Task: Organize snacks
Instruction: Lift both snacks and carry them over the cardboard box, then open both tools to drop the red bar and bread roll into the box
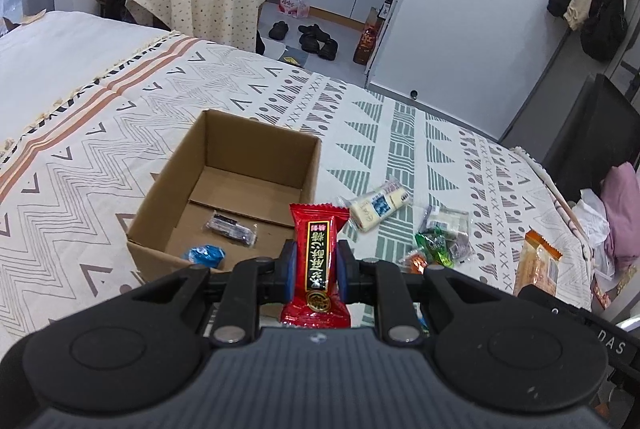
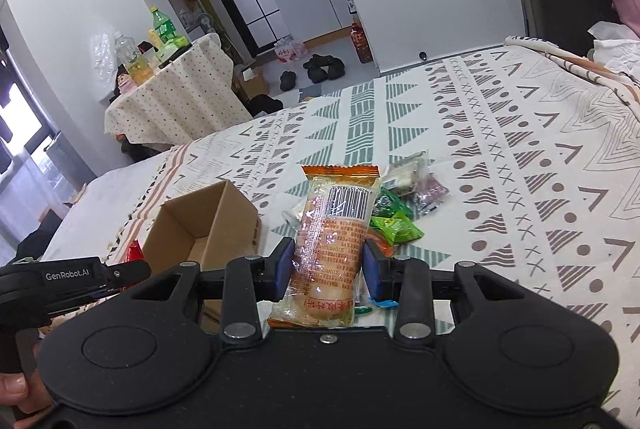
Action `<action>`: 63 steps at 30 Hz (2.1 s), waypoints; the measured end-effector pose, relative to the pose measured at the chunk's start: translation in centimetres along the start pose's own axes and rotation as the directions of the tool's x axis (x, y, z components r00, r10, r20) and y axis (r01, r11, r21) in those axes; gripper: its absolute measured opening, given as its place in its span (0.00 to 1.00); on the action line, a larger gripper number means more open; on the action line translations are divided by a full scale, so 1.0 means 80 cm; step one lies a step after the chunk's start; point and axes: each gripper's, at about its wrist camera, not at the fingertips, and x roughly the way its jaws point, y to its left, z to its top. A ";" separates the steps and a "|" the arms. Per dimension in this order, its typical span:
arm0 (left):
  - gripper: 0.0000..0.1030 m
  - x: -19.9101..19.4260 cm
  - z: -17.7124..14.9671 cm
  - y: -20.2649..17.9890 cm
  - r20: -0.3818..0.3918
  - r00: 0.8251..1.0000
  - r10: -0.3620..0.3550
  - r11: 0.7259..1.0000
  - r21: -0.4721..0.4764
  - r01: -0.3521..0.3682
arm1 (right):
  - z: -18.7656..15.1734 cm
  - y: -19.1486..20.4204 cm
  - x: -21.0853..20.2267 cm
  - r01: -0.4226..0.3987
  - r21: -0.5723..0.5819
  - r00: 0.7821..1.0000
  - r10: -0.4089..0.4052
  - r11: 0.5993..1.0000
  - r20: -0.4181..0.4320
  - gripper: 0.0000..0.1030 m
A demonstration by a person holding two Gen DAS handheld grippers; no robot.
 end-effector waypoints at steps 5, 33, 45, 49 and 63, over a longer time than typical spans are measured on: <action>0.18 0.004 0.009 0.016 -0.001 1.000 -0.010 1.000 -0.021 0.010 | 0.002 0.017 0.008 -0.004 -0.012 1.000 0.004 1.000 0.001 0.35; 0.18 0.071 0.061 0.143 -0.048 0.999 -0.024 0.986 -0.165 0.016 | 0.001 0.155 0.114 -0.103 -0.101 0.992 0.094 0.990 -0.084 0.35; 0.29 0.095 0.064 0.156 -0.100 0.994 -0.035 0.983 -0.180 0.016 | -0.011 0.181 0.155 -0.098 -0.120 0.986 0.080 0.988 -0.144 0.35; 0.51 0.089 0.064 0.160 -0.101 0.995 -0.003 0.983 -0.181 -0.015 | -0.010 0.189 0.160 -0.096 -0.135 0.986 0.075 0.986 -0.151 0.41; 0.85 0.063 0.043 0.137 -0.130 0.988 0.078 0.989 -0.115 -0.093 | -0.022 0.147 0.109 -0.066 -0.037 0.995 0.063 0.997 -0.082 0.77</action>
